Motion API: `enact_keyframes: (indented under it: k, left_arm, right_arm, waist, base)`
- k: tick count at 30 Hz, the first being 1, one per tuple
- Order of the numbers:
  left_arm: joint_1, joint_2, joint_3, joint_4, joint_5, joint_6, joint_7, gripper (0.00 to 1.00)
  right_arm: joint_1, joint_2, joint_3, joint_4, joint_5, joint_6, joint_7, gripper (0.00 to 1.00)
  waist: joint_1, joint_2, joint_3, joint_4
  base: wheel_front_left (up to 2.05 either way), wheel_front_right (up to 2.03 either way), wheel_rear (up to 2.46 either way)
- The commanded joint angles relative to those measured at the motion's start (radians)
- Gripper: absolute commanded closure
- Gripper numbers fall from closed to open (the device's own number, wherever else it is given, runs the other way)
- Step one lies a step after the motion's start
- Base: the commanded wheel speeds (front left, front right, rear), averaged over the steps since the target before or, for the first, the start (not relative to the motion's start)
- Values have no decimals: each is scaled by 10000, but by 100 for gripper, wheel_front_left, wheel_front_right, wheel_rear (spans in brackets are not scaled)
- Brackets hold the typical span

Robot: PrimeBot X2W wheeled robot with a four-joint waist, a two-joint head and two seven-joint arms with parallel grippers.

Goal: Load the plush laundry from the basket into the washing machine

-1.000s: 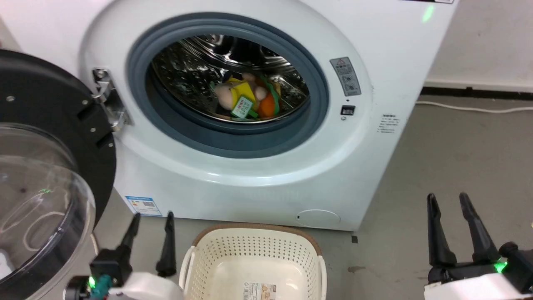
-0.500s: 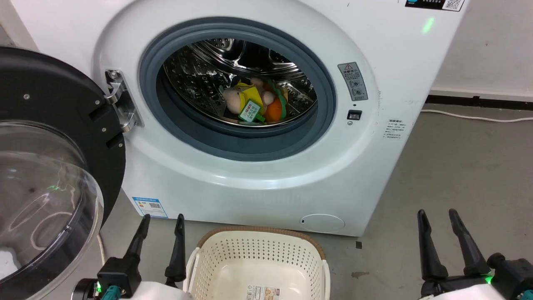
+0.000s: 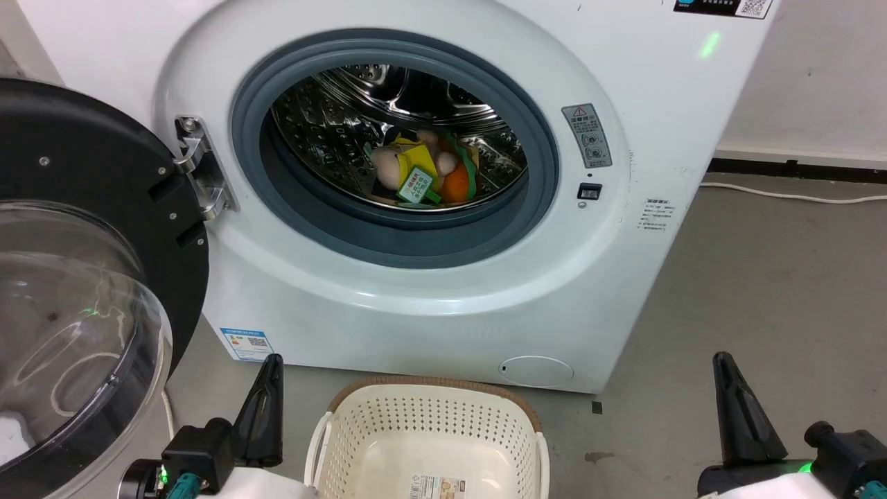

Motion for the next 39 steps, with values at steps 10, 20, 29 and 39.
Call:
enact_keyframes:
  k: [10,20,29,39]
  left_arm:
    - [-23,-128,148,-74,245,-49,222,100]
    - [-39,-225,266,-128,438,-85,426,100]
    - [-54,-312,373,-176,611,-118,610,100]
    - [-71,-409,492,-230,804,-154,814,100]
  right_arm:
    - [-84,-2,7,-15,-284,-1,232,100]
    - [-146,-3,10,-26,-494,-1,437,100]
    - [-202,-5,14,-35,-682,-2,621,100]
    - [-265,-6,17,-46,-891,-3,827,100]
  waist:
    - [0,0,-26,-42]
    - [0,0,-53,-84]
    - [0,0,-77,-122]
    - [0,0,-104,-164]
  base:
    - [0,0,0]
    - [0,0,0]
    - [0,0,0]
    - [0,0,0]
